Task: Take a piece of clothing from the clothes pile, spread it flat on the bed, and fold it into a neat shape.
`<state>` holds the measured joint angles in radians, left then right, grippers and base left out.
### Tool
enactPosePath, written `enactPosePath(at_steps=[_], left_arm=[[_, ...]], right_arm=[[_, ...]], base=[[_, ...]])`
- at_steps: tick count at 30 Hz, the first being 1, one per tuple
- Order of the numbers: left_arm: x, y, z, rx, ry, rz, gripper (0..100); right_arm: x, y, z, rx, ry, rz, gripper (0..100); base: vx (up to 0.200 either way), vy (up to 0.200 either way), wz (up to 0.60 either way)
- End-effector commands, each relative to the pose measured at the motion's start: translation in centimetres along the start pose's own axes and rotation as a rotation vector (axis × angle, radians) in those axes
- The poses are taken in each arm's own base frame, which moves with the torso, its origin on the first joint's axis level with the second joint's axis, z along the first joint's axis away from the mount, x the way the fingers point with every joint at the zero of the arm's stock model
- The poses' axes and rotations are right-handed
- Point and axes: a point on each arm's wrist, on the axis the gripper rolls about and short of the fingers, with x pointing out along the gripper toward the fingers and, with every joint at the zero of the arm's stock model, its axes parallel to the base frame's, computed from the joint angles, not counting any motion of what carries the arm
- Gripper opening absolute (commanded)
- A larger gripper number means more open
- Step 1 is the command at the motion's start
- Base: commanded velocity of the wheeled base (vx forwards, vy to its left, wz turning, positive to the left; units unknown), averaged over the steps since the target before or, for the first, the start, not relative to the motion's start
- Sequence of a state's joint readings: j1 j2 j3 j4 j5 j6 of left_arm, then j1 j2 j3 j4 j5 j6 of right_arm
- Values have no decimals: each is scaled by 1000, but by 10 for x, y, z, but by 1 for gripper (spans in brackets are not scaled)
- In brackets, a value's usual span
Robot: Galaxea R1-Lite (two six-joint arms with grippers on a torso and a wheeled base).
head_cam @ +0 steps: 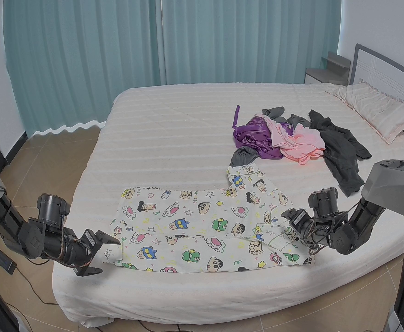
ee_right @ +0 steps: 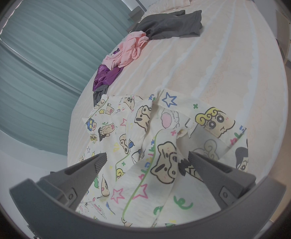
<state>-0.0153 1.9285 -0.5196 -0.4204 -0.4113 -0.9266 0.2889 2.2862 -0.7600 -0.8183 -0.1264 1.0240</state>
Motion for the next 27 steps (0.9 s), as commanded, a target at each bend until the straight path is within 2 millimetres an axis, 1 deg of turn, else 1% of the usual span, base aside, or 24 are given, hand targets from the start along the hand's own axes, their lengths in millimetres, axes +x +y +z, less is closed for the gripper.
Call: enactPosePath(at_steps=[1,7,11,16,17,18,20,21,23,26,27], left_arm=[[0,0,0,0,0,1,100],[0,0,0,-1,1,2,100],[0,0,0,-1,1,2,100],[0,0,0,-1,1,2,100],[0,0,0,-1,1,2,100],[0,0,0,-1,1,2,100],[0,0,0,-1,1,2,100],[0,0,0,-1,1,2,100],[0,0,0,-1,1,2,100],[0,1,0,-2,2,3,100],[0,0,0,-1,1,2,100]], right_arm=[[7,-4,-2,-4,5,-16,0],[1,-5,5,-4,-20,-29,0],[-2,-5,3,-14,-45,-48,0],[-18,-1,6,-28,-60,-36,0],[-18,-1,6,-28,-60,-36,0],[-29,3,6,-47,-59,-20,0],[-39,5,3,-71,-48,-16,0],[-39,5,3,-71,-48,-16,0],[-51,11,-1,-107,-35,-2,0],[-63,19,3,-113,-34,7,0],[-64,20,3,-116,-33,7,0]], base=[[0,0,0],[0,0,0],[0,0,0],[0,0,0],[0,0,0],[0,0,0],[0,0,0],[0,0,0],[0,0,0],[0,0,0],[0,0,0]])
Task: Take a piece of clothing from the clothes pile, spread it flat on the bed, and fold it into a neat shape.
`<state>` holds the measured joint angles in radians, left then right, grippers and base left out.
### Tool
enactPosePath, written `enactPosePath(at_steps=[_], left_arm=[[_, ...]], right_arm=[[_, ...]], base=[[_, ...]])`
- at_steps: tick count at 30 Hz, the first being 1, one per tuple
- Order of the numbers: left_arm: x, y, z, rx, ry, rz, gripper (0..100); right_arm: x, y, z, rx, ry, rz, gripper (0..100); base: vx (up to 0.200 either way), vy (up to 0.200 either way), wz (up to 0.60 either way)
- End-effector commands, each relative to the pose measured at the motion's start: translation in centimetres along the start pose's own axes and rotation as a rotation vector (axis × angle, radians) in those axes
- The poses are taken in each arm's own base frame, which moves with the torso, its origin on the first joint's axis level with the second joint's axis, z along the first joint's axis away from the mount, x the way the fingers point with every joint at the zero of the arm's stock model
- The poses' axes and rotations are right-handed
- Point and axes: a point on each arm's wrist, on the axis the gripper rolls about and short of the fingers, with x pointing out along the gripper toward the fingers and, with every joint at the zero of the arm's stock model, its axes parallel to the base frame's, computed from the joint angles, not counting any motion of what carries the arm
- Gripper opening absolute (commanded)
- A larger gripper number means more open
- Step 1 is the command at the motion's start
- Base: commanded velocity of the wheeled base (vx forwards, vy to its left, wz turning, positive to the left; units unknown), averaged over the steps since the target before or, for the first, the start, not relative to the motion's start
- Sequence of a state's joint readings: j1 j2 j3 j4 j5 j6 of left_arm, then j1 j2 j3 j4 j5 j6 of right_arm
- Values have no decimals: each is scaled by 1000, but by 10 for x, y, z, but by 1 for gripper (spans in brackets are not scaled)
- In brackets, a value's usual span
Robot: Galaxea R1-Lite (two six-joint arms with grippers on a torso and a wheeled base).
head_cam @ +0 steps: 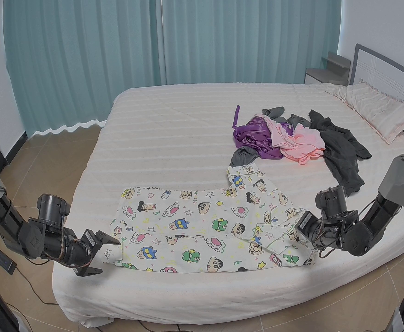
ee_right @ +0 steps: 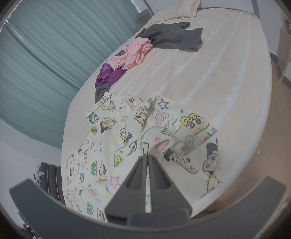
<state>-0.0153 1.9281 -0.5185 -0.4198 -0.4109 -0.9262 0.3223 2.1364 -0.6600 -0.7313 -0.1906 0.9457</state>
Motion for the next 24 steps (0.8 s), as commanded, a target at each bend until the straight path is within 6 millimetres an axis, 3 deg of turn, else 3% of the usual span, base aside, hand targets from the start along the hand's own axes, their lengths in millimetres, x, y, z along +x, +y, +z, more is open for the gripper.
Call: enactPosePath(at_steps=[1,8,14,24], left_arm=[[0,1,0,-1,0,3,100],[0,1,-1,-2,1,4,100],[0,1,-1,-2,1,4,100],[0,1,-1,-2,1,4,100]], right_arm=[[-30,18,10,-19,-15,54,0],[-59,39,19,-52,10,67,0],[-65,54,29,-59,25,47,0],[-92,63,33,-90,79,12,0]], base=[[0,0,0],[0,0,0],[0,0,0],[0,0,0]])
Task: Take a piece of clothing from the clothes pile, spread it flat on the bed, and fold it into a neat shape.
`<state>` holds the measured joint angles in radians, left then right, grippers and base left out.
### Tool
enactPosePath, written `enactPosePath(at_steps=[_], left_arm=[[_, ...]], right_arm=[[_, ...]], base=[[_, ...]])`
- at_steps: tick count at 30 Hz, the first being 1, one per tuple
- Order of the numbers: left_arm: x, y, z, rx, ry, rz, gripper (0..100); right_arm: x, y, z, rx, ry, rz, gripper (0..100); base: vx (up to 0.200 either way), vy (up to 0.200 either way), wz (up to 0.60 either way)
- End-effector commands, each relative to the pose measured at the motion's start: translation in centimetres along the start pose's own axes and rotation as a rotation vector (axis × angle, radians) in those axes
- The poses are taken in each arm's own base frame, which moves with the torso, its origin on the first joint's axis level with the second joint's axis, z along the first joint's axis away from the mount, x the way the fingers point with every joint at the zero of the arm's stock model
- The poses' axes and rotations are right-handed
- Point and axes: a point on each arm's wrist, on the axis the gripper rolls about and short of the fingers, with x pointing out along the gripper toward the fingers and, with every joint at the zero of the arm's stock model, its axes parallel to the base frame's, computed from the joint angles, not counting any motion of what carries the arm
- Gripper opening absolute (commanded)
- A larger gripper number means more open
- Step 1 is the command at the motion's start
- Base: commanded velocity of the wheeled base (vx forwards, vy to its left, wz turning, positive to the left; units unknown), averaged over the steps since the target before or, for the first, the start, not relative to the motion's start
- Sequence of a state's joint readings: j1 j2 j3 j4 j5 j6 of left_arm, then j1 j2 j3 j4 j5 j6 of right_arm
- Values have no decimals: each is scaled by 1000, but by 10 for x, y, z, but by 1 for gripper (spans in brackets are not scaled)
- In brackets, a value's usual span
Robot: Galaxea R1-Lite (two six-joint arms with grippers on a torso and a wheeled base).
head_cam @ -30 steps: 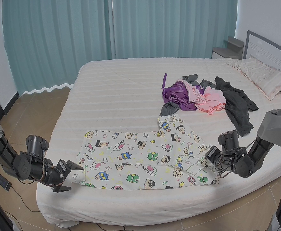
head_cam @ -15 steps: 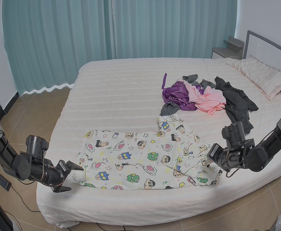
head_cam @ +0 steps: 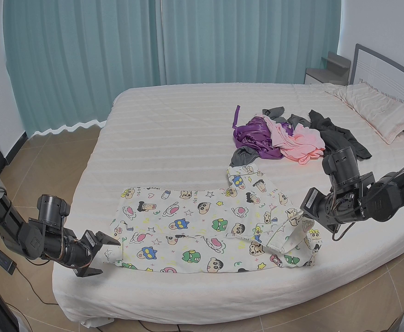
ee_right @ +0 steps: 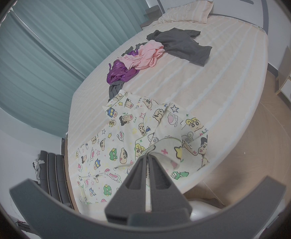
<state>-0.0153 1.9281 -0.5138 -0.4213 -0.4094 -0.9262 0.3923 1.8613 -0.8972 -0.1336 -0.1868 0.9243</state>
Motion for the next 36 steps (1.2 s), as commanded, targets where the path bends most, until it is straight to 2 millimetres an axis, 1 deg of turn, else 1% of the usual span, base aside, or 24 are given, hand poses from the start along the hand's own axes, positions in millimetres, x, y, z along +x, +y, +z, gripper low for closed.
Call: enactPosePath(at_steps=[1,3,6,7,13,18,19,24,26,27,29,30,31,32,33,34,36], left_arm=[[0,0,0,-1,1,1,100],[0,0,0,-1,2,2,100],[0,0,0,-1,2,2,100],[0,0,0,-1,1,1,100],[0,0,0,-1,1,1,100],[0,0,0,-1,1,1,100],[0,0,0,-1,1,1,100],[0,0,0,-1,1,1,100],[0,0,0,-1,1,1,100],[0,0,0,-1,1,1,100],[0,1,0,-2,0,5,100],[0,1,0,-1,-7,8,100],[0,1,0,-1,-7,8,100],[0,1,0,-1,-8,9,100],[0,1,0,-1,-8,9,100],[1,0,-1,1,-7,10,100],[1,0,-1,1,-7,10,100]], right_arm=[[-18,7,-1,-15,2,36,0],[-19,8,-7,-25,20,29,0],[-19,8,-7,-25,20,29,0],[-21,5,-20,-59,57,6,0],[-22,3,-28,-77,89,-23,0],[-27,-3,-40,-107,119,-38,0],[-28,-4,-42,-110,121,-40,100],[-31,-7,-42,-113,111,-46,100],[-25,-13,-45,-114,127,-77,100],[-21,-19,-51,-120,149,-96,100],[-19,-22,-53,-123,158,-106,100],[-14,-29,-59,-134,182,-140,100],[-14,-29,-59,-134,182,-140,100],[-3,-35,-62,-132,191,-162,100],[-3,-35,-62,-132,191,-162,100],[10,-41,-60,-107,172,-164,100],[17,-46,-56,-105,150,-145,100]], base=[[0,0,0],[0,0,0],[0,0,0],[0,0,0],[0,0,0],[0,0,0],[0,0,0],[0,0,0],[0,0,0],[0,0,0],[0,0,0],[0,0,0],[0,0,0],[0,0,0],[0,0,0],[0,0,0],[0,0,0]])
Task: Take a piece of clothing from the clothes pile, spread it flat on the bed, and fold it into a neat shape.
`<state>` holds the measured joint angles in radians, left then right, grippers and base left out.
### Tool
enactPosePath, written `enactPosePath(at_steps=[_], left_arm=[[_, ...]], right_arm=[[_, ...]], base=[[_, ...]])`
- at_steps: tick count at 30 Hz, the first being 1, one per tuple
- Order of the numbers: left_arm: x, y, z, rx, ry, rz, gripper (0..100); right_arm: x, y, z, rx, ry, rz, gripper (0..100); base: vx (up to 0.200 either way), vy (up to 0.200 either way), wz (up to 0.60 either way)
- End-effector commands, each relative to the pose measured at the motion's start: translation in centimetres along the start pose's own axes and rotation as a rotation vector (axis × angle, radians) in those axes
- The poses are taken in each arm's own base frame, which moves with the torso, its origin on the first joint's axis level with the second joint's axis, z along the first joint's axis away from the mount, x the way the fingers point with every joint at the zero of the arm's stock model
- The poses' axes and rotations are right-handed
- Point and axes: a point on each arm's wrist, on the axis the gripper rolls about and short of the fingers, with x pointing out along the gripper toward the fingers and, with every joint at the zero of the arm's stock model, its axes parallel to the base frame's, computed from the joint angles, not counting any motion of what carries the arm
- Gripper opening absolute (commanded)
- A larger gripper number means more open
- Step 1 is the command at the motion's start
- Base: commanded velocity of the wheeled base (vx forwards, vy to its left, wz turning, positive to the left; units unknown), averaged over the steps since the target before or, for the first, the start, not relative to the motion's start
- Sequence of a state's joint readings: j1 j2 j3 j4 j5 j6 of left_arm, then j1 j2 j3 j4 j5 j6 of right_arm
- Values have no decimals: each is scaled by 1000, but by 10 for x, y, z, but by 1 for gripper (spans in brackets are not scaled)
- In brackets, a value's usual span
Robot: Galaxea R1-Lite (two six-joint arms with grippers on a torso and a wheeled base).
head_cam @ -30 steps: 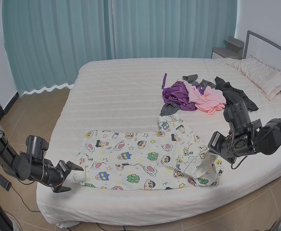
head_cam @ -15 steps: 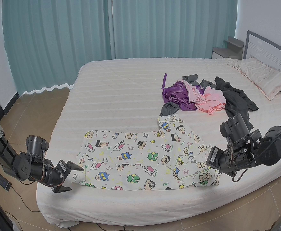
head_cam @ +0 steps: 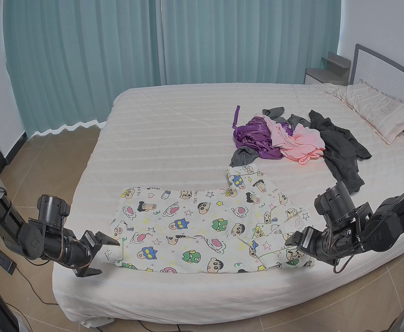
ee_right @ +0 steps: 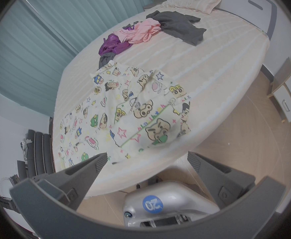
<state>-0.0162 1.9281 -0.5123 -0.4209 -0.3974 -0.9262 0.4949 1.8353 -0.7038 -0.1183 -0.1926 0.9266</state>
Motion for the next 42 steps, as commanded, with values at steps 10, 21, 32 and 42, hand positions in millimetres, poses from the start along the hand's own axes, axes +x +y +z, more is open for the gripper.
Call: enactPosePath(at_steps=[10,21,32,42], left_arm=[[1,0,0,1,0,1,100],[1,0,0,1,1,2,100],[1,0,-1,2,1,1,100],[1,-1,-1,3,2,1,100]], right_arm=[[47,-61,8,-326,17,52,100],[75,-92,28,-461,52,233,100],[90,-88,35,-463,-33,318,100],[96,-87,36,-442,-26,321,0]], base=[[0,0,0],[0,0,0],[0,0,0],[0,0,0]])
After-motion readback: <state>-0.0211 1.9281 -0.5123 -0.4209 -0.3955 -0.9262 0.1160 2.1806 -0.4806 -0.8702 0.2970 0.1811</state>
